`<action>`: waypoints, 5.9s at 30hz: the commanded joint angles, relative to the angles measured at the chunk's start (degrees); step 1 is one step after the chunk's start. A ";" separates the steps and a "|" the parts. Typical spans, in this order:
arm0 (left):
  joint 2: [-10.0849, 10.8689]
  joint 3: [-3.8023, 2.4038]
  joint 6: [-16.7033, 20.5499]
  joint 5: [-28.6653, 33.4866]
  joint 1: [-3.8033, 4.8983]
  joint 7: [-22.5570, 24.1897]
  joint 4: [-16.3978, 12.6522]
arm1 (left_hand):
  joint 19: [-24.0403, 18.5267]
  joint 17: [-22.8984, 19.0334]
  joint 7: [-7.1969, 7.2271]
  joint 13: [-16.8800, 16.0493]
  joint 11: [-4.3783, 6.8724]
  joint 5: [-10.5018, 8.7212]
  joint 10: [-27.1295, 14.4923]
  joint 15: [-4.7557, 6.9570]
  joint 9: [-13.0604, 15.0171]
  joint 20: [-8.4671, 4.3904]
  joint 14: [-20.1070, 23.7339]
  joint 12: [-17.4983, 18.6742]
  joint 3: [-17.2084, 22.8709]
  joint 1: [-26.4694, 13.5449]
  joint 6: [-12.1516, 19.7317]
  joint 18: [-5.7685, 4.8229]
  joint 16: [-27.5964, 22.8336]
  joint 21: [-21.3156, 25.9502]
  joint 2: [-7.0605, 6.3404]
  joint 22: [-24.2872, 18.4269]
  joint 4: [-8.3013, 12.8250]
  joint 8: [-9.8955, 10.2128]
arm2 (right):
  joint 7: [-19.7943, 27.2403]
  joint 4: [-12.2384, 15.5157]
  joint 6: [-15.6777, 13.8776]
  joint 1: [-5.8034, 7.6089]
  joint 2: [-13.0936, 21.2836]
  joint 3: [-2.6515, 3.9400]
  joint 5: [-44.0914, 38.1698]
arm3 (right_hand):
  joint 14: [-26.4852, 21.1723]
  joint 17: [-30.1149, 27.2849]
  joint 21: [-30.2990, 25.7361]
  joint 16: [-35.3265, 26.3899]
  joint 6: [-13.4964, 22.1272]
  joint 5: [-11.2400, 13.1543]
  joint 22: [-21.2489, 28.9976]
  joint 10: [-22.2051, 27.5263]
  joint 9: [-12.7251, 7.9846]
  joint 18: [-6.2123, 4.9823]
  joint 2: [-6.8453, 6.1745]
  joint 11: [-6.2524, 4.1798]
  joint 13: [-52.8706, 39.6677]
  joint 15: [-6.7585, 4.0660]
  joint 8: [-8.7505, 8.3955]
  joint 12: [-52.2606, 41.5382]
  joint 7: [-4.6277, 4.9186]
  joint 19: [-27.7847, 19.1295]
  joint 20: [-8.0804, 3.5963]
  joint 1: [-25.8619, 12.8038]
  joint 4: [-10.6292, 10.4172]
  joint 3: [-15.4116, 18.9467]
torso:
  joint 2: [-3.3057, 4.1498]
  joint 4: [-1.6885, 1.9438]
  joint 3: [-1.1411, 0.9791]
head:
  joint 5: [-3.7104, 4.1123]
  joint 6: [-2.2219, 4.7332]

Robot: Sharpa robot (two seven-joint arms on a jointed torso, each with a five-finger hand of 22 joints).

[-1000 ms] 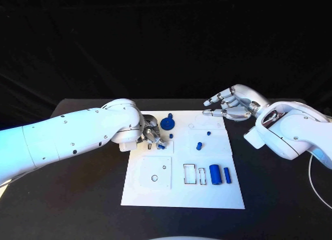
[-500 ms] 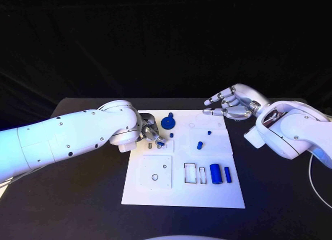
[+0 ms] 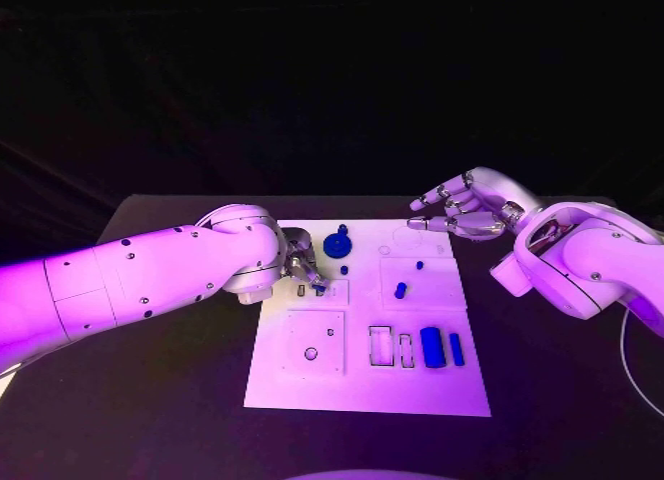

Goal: Assemble the parts on the task board

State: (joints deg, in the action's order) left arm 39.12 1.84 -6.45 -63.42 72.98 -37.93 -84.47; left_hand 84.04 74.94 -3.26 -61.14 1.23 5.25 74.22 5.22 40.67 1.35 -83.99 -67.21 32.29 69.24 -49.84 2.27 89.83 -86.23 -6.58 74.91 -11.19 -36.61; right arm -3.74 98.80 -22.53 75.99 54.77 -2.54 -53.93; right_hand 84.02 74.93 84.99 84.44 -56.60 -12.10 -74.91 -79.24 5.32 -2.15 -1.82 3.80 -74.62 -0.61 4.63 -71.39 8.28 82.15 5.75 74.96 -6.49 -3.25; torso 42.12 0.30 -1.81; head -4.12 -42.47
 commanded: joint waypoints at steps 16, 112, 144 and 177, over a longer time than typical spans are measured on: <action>0.60 0.21 -5.41 -1.87 -0.91 -0.17 -0.55 | 3.57 15.06 0.36 -0.06 0.10 0.33 0.52 -0.47 -0.01 0.16 -6.01 0.08 9.45 0.00 0.16 -0.88 0.17 0.12 0.62 8.92 8.97 -0.39 | 0.24 0.05 0.68 -0.08 -0.14 0.00 -2.61 | 3.60 3.59 -0.35 -0.39 -0.38 -0.28 -4.55 -0.05 0.04 -0.48 0.56 -0.32 0.08 -0.03 0.18 -0.05 0.14 -0.21 0.02 -0.11 -0.06 0.31 | 0.04 -0.03 -0.02 | -0.13 -0.29; -1.09 0.22 -11.38 -2.53 -0.96 -1.02 2.11 | 4.03 15.06 1.94 -1.67 1.41 -0.09 3.21 0.65 1.93 -0.91 -6.01 -1.63 8.68 -8.15 -3.22 -1.08 0.17 -0.29 2.58 9.98 11.08 -1.58 | 0.22 0.28 1.67 -0.09 -0.05 -0.01 -2.93 | 3.53 3.22 -0.62 -0.62 -0.49 -0.41 -4.09 0.04 0.05 -0.59 0.80 -0.35 0.24 -0.06 0.22 0.12 0.09 -0.55 0.00 -0.38 -0.61 0.83 | 0.02 0.03 -0.03 | -0.18 -0.80; -1.56 0.23 -12.40 -2.74 -0.95 -1.37 3.16 | 4.46 15.06 2.51 -0.72 1.86 -0.09 3.64 0.98 1.16 -1.21 -6.01 -0.72 0.69 -13.62 -5.46 -1.33 0.17 -0.93 2.99 11.09 6.89 -0.64 | 0.40 0.67 1.16 -0.09 0.26 -0.01 -2.75 | 3.32 2.30 -1.26 -1.14 -0.47 -0.37 -2.91 0.38 0.04 -0.88 0.68 -0.37 0.68 -0.07 0.20 0.64 0.06 -1.45 -0.02 -0.42 -0.80 1.23 | -0.03 -0.05 -0.05 | -0.05 -0.71; -1.14 0.16 -7.56 -2.74 -0.97 -0.97 2.58 | 5.03 15.06 2.92 -1.59 2.17 -0.37 4.63 1.25 0.79 -1.49 -6.01 -1.40 -15.51 -18.32 -7.19 -1.66 0.17 -1.89 2.89 12.59 -1.20 -0.02 | 0.65 0.31 1.30 -0.09 0.32 -0.06 -2.06 | 2.99 0.94 -2.08 -2.01 -0.38 -0.29 -1.51 1.00 0.02 -1.22 0.73 -0.37 1.47 -0.10 0.15 1.60 0.04 -2.49 -0.04 -0.82 -1.56 2.15 | 0.00 0.03 -0.03 | 0.05 -0.52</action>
State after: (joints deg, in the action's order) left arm 37.82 1.49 -13.13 -66.34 72.68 -37.54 -81.84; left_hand 84.04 74.90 -0.26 -62.68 3.49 5.09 78.52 6.04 41.54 0.10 -83.97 -68.22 17.06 51.17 -56.71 1.76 89.83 -87.87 -3.25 74.90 -12.29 -37.01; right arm -3.63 99.15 -21.53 75.93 55.15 -2.59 -56.09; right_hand 84.02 74.93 83.17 82.77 -56.60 -12.31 -74.91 -78.50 5.31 -2.80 -1.36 3.41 -73.14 -0.61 4.62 -70.05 8.28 80.08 5.77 74.50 -8.08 -1.35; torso 42.14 0.31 -1.83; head -4.04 -42.99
